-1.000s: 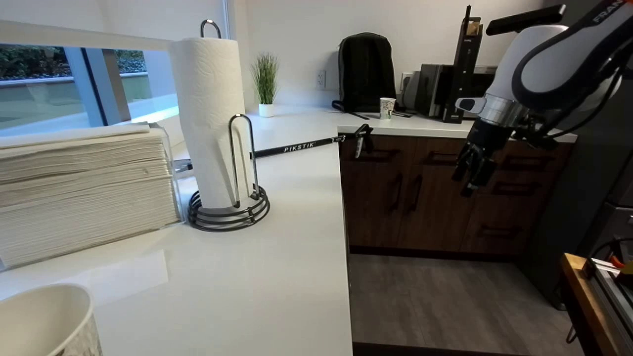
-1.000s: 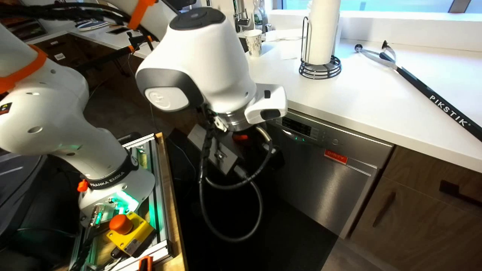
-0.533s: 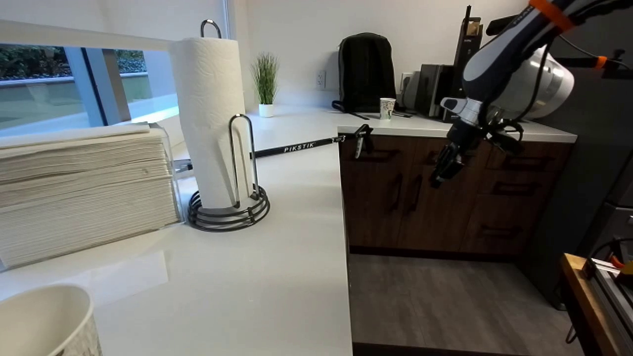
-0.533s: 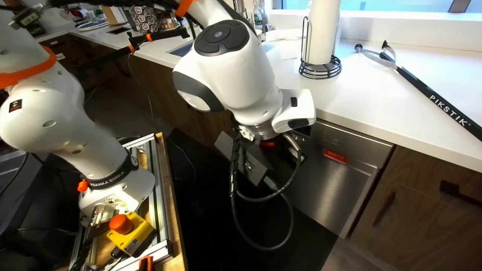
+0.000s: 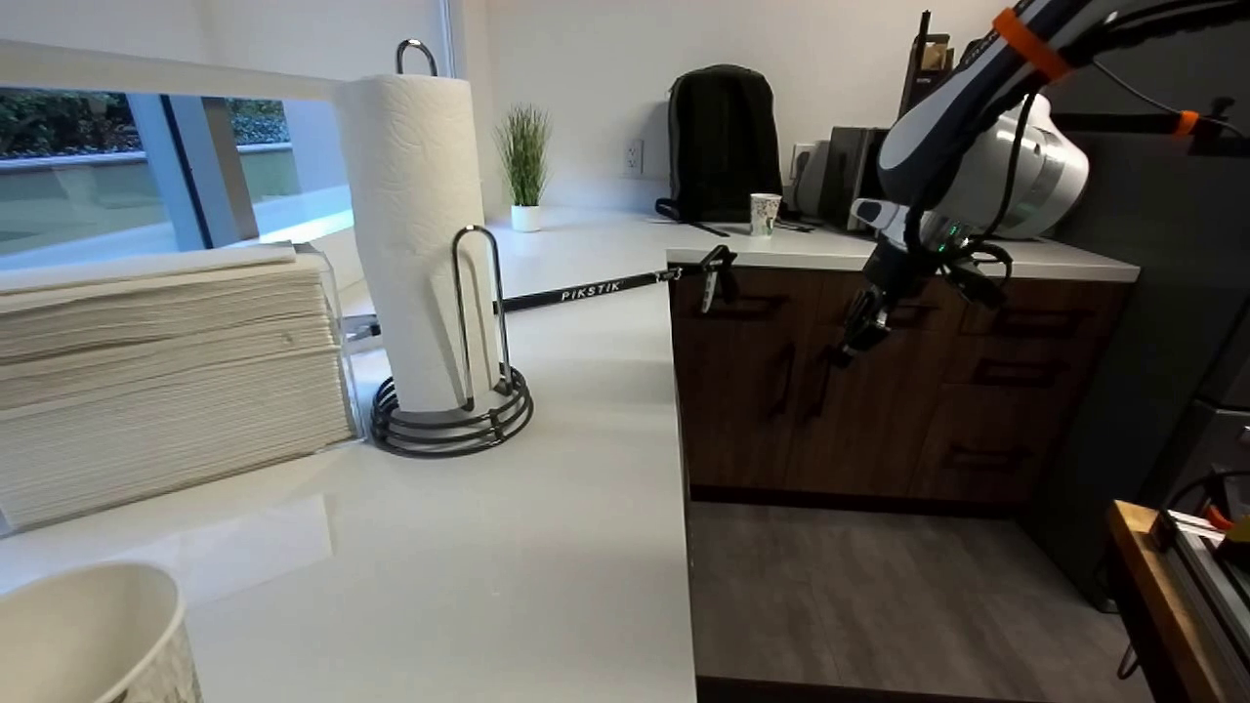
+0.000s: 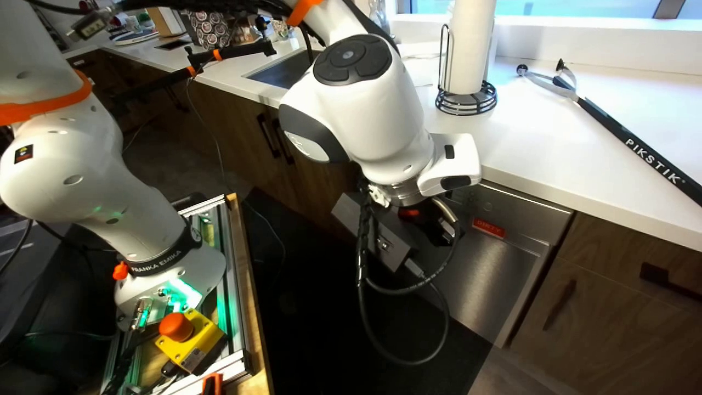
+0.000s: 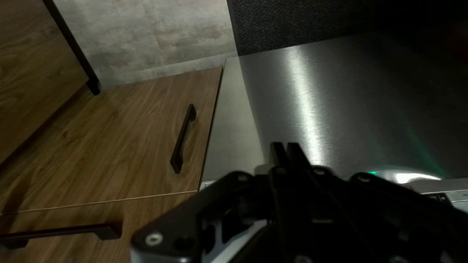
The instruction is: Press a button on the washing machine control pad
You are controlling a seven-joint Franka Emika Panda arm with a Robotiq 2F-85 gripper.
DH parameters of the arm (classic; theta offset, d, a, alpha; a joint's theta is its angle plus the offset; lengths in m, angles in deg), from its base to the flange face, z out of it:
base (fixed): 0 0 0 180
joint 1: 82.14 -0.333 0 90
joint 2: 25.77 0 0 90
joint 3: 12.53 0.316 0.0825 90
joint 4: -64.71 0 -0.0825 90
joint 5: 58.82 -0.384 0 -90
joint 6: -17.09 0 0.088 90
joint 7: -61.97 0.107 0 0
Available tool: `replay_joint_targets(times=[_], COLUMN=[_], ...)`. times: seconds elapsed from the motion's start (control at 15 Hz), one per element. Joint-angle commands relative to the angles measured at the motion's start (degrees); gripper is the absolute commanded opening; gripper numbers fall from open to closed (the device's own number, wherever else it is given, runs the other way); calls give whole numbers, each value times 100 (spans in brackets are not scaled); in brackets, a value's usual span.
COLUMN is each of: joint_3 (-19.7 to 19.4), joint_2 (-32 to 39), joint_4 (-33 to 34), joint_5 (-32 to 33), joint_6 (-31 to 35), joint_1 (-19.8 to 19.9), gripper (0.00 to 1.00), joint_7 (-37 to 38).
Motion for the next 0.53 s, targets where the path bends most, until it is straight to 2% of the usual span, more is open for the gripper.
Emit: replay_joint_targets(times=[0.0,0.47], joint_3=[262,1025], joint_2=[17,519], joint_4=[106,588], joint_5=[-683,-3028], joint_6=[-96,-237], joint_1=[63,184], gripper=[0,0], joint_7=[-587,-2547])
